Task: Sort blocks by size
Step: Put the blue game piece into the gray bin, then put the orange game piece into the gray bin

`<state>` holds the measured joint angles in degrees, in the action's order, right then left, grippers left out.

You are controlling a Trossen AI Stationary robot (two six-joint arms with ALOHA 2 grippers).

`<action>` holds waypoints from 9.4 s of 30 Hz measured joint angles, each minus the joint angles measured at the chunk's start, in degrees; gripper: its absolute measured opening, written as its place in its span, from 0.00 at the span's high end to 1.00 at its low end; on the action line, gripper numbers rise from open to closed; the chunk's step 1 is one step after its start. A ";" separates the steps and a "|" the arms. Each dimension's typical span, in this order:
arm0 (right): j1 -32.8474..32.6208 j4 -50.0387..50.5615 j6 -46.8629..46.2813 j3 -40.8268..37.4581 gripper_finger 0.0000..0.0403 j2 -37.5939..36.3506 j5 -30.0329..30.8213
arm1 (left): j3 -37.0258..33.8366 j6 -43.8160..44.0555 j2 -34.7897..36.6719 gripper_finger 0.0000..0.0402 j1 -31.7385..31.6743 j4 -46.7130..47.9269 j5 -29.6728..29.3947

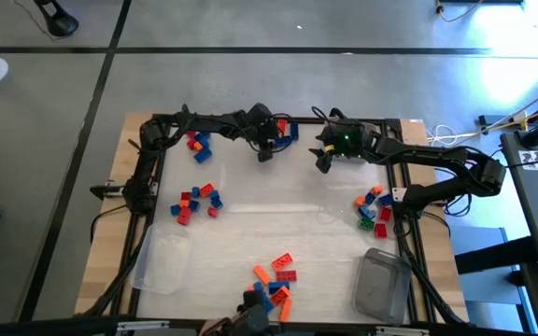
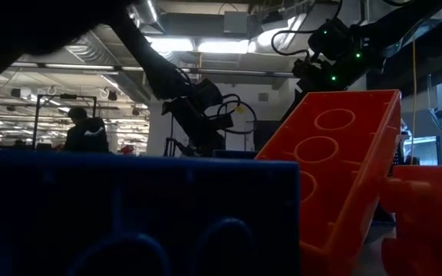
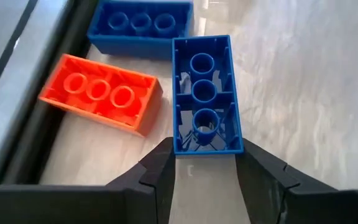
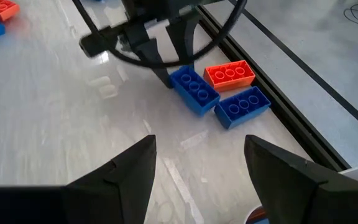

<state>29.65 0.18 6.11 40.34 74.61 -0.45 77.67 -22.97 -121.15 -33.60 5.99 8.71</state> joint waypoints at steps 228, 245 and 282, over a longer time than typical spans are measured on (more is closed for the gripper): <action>9.33 1.29 -10.01 -4.94 0.29 -7.52 13.18 | 16.81 25.30 -6.00 0.52 -3.29 12.47 -9.10; 9.33 1.12 -10.01 -4.94 0.29 -7.52 13.20 | 16.90 24.84 -7.12 0.52 -5.39 11.42 -0.77; 9.33 2.93 -9.14 -4.94 0.29 -7.13 13.20 | 17.51 -10.24 -7.68 1.00 -6.22 7.94 8.61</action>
<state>38.98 3.11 -3.03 35.40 67.48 12.75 95.18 -33.21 -128.84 -39.81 13.93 17.33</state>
